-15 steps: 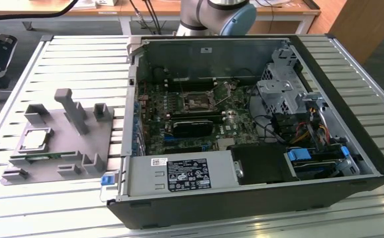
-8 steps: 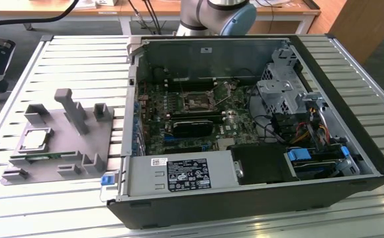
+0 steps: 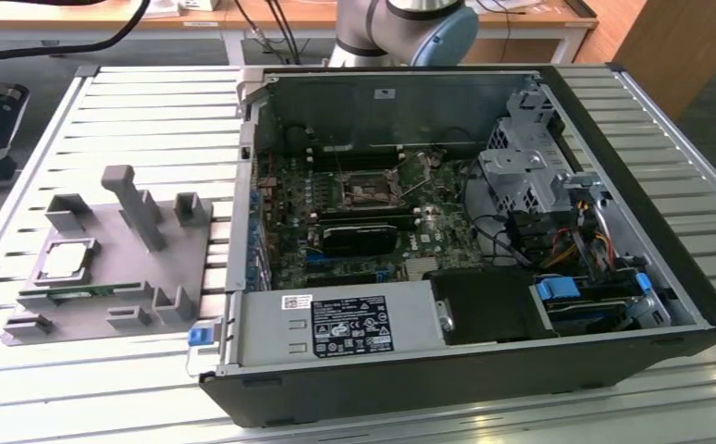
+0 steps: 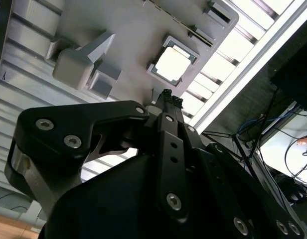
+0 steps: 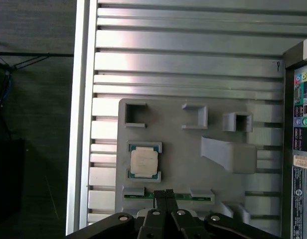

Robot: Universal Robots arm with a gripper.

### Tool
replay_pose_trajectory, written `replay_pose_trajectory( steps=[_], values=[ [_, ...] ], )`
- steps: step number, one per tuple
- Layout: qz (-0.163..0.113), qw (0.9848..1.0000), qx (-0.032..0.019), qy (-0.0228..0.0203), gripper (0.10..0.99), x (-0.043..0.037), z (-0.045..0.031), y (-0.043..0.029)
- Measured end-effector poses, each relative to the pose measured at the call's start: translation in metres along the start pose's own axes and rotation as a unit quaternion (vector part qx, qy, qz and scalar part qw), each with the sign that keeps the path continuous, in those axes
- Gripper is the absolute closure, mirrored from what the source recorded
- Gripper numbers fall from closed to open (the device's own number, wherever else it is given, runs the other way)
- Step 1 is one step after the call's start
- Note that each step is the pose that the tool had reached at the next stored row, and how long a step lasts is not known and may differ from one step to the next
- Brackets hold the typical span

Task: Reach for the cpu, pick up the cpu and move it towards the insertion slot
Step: 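Pick up the cpu and move it towards the insertion slot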

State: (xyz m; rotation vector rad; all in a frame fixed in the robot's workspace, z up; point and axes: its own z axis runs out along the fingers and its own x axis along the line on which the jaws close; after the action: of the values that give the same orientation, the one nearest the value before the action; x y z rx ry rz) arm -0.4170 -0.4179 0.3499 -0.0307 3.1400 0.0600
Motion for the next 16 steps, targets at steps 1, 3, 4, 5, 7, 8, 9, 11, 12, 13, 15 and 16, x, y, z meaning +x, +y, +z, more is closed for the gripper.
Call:
replay_pose_trajectory(
  steps=[1, 3, 4, 5, 7, 8, 9, 11, 12, 13, 15, 16],
  values=[
    [0.0, 1.0, 0.0, 0.0, 0.98, 0.0003, 0.001, -0.0005],
    [0.0, 1.0, 0.0, 0.0, 0.98, 0.0008, 0.003, -0.0015],
    [0.0, 1.0, 0.0001, 0.0001, 0.98, 0.001, 0.004, -0.0021],
    [0.0, 1.0, 0.0, 0.0, 0.98, 0.0013, 0.0053, -0.0026],
    [0.0, 1.0, 0.0, 0.0, 0.973, 0.0016, 0.0082, -0.0033],
    [0.0, 1.0, 0.0, 0.0, 0.973, 0.0017, 0.01, -0.0036],
    [0.0, 1.0, 0.0, 0.0, 0.918, 0.0017, 0.0115, -0.004],
    [0.0, 1.0, 0.0001, 0.0001, 0.855, 0.0022, 0.0137, -0.0054],
    [0.0, 1.0, 0.0, 0.0, 0.792, 0.0024, 0.0151, -0.006],
    [0.0, 1.0, -0.0001, -0.0001, 0.733, 0.0024, 0.0164, -0.0062],
    [0.0, 1.0, 0.0, 0.0, 0.675, 0.0025, 0.0187, -0.0065],
    [0.0, 1.0, 0.0, 0.0, 0.62, 0.0025, 0.0201, -0.0066]
  ],
)
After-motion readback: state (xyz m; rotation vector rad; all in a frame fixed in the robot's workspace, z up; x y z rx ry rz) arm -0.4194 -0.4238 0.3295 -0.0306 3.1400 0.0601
